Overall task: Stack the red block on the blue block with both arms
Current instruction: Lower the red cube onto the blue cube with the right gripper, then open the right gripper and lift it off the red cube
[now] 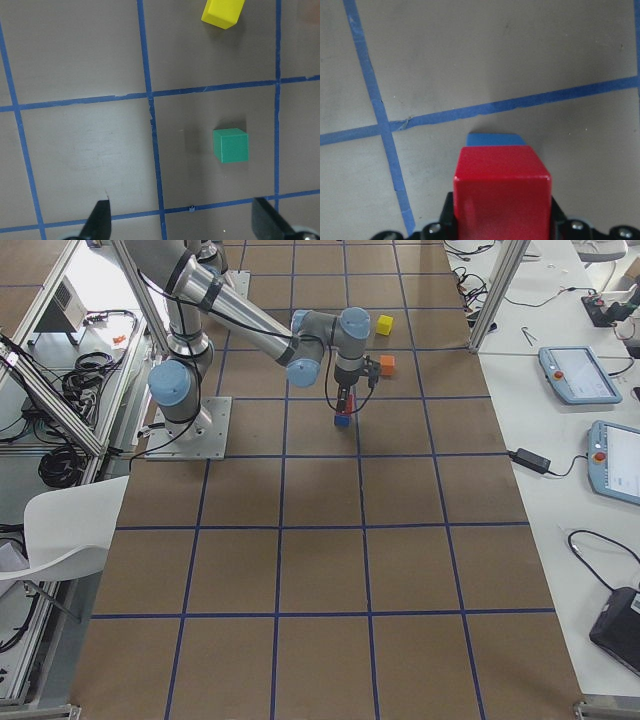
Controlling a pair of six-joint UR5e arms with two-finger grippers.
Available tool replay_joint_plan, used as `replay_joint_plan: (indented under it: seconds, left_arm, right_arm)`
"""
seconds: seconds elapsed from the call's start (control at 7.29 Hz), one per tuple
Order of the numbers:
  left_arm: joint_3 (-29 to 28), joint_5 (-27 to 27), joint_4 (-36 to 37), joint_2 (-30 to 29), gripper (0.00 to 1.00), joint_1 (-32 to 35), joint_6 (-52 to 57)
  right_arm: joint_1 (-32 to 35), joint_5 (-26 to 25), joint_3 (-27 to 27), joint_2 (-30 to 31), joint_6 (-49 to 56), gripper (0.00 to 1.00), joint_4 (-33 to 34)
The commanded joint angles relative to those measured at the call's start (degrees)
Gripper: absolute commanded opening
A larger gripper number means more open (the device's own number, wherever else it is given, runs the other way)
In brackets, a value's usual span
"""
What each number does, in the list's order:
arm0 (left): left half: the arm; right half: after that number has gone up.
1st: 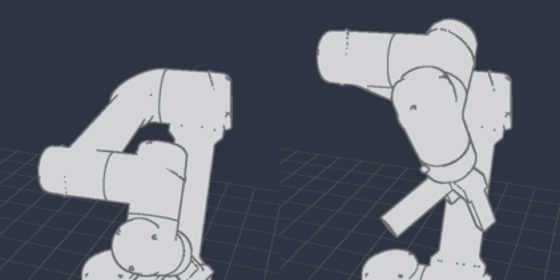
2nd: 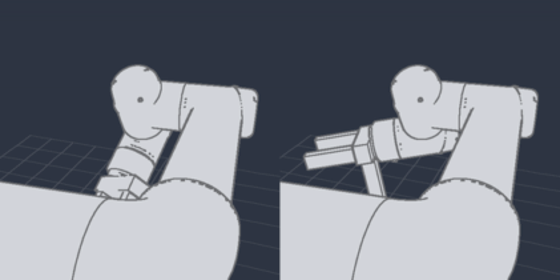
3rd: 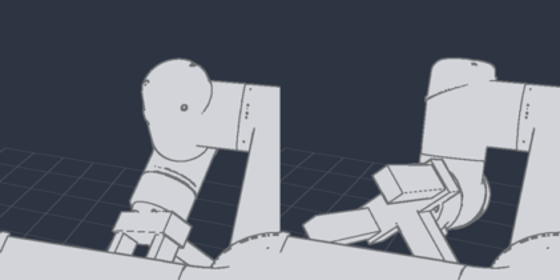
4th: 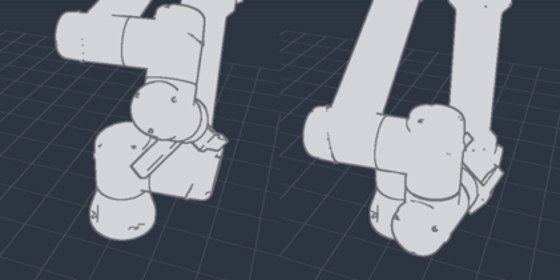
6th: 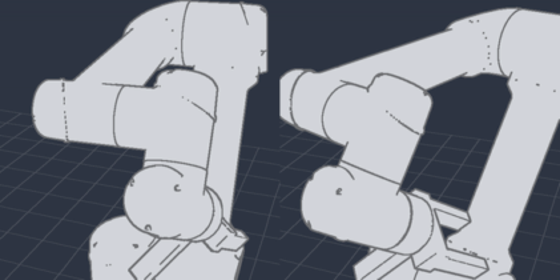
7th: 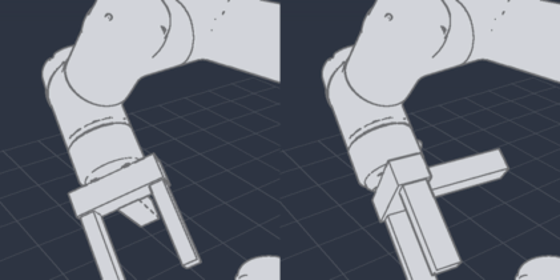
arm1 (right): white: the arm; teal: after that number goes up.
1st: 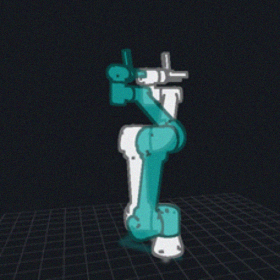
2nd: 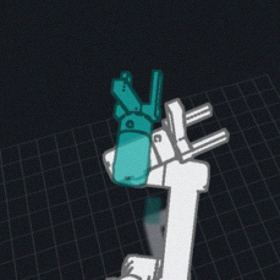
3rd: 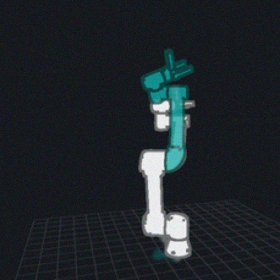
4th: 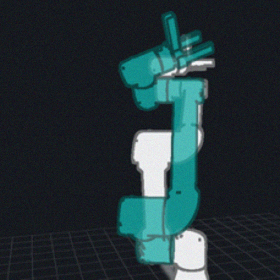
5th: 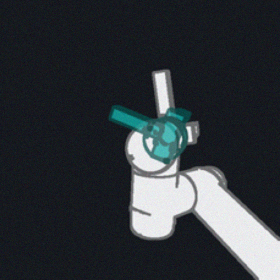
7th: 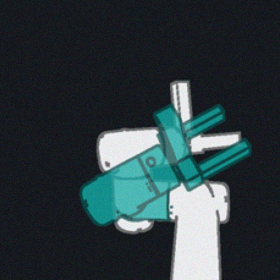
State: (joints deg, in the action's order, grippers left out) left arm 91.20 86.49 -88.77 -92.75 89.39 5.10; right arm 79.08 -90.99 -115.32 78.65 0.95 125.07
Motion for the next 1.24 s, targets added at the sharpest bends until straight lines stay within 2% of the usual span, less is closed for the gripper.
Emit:
replay_joint_plan:
  seconds: [0.0, 0.14, 0.27, 0.41, 0.55, 0.69, 0.82, 0.96, 1.1]
  left_arm:
    - [0.03, 0.0, 0.0, 0.03, 1.0, 0.0, 0.0]
    - [-0.05, 0.0, 0.0, 0.03, 1.0, 0.0, 0.09]
    - [-0.05, 0.0, 0.0, -0.06, 1.0, 0.0, 0.09]
    - [-0.05, 0.0, 0.0, 0.03, 1.0, 0.0, 0.09]
    - [-0.05, 0.0, 0.0, -0.06, 1.0, 0.0, 0.09]
    - [-0.23, 0.0, 0.0, -0.06, 1.0, 0.0, 0.09]
    - [-0.49, 0.0, 0.0, -0.23, 1.0, 0.0, 0.09]
    - [-0.76, 0.09, 0.0, -0.23, 1.0, 0.0, 0.09]
    - [-0.84, 0.0, 0.0, -0.15, 1.0, 0.0, 0.09]
  right_arm:
    - [0.03, 0.02, -0.34, -0.08, 0.01, 0.61, 0.35]
    - [0.03, -0.15, -0.25, -0.08, -0.07, 0.61, 0.26]
    - [-0.06, -0.32, -0.25, -0.08, -0.07, 0.7, 0.26]
    - [0.03, -0.76, -0.25, -0.08, -0.07, 0.9, 0.17]
    - [0.03, -0.77, -0.08, 0.36, -0.07, 1.0, -0.18]
    - [0.03, -0.85, 0.36, 1.49, -0.07, 1.0, -1.23]
    - [0.03, -0.85, 3.32, 4.81, -0.07, 1.0, -7.5]
    - [0.2, -0.85, 8.92, 8.76, -0.16, 1.0, -19.14]
    - [0.72, -0.16, 13.76, 11.24, -0.25, 1.0, -26.21]
